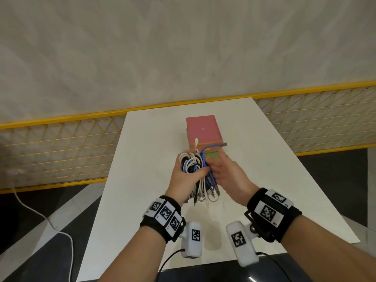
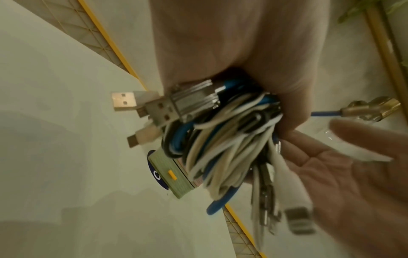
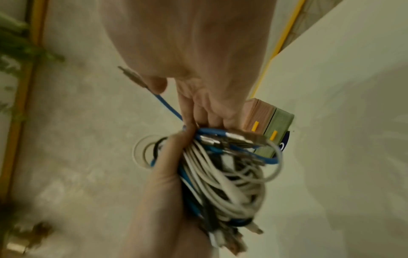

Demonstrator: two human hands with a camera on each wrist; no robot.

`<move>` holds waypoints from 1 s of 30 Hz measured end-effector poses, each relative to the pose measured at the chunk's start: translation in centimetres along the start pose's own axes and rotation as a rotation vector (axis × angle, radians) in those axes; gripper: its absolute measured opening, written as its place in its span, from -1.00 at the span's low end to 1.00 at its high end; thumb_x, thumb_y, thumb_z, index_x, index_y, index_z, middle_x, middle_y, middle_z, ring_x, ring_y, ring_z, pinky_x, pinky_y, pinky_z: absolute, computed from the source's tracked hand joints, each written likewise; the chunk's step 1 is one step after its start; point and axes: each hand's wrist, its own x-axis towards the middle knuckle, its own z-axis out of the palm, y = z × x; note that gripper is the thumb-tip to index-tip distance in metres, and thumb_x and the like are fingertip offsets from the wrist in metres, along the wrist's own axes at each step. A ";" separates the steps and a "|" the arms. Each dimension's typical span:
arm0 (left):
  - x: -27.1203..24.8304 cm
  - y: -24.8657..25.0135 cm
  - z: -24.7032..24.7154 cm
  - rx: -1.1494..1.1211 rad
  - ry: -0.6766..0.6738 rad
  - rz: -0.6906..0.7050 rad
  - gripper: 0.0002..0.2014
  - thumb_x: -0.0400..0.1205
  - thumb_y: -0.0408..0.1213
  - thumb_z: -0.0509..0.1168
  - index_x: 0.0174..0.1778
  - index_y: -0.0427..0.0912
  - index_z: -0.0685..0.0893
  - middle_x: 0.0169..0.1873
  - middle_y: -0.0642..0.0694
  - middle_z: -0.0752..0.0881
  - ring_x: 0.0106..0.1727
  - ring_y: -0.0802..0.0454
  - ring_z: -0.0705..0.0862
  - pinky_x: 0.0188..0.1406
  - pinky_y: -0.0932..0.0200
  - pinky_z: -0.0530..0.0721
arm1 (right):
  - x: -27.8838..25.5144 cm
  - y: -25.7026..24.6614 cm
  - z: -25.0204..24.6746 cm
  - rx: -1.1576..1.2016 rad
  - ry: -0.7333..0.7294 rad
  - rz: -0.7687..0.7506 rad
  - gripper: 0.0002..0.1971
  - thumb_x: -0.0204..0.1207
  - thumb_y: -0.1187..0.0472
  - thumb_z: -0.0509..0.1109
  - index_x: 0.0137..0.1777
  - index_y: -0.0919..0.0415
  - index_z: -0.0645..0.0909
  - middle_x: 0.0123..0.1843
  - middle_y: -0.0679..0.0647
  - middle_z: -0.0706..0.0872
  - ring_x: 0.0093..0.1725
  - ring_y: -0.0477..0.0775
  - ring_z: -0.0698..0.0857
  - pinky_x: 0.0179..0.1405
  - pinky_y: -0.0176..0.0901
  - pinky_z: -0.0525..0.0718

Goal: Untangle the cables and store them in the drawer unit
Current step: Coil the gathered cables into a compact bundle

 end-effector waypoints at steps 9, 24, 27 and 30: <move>-0.2 0.2 -1.6 0.069 -0.012 0.121 -0.57 0.45 -0.58 0.51 0.14 -0.13 0.59 -0.04 -0.14 0.74 -0.09 0.12 0.76 -0.12 0.28 0.73 | -0.4 -1.5 0.1 0.262 -0.105 0.082 -0.42 0.62 -0.07 0.01 0.26 0.37 0.65 0.28 0.31 0.70 0.30 0.30 0.65 0.36 0.09 0.55; -0.8 0.0 -5.3 0.135 -0.219 0.195 -0.50 0.43 -0.67 0.47 0.18 -0.13 0.57 -0.14 0.12 0.73 -0.05 0.10 0.74 -0.03 0.11 0.77 | -0.6 -1.7 0.3 0.162 -0.095 0.239 -0.09 0.36 -0.45 0.15 0.21 0.45 0.67 0.21 0.35 0.73 0.27 0.34 0.69 0.38 0.24 0.55; -0.5 0.0 -5.2 0.112 -0.203 0.166 -0.52 0.44 -0.66 0.48 0.16 -0.13 0.58 -0.14 0.07 0.74 -0.06 0.10 0.76 -0.07 0.14 0.76 | -0.5 -1.5 1.1 0.020 -0.088 0.156 -0.54 0.50 0.01 0.40 0.24 0.35 0.68 0.22 0.26 0.75 0.24 0.24 0.72 0.39 0.17 0.58; -0.2 0.2 -4.9 0.099 -0.190 0.140 -0.53 0.42 -0.67 0.48 0.13 -0.12 0.59 -0.15 0.06 0.75 -0.08 0.12 0.76 -0.08 0.16 0.76 | -0.3 -0.8 1.2 -0.060 -0.062 0.078 -0.72 0.51 0.32 0.44 0.21 0.35 0.70 0.18 0.25 0.77 0.18 0.17 0.76 0.27 0.04 0.68</move>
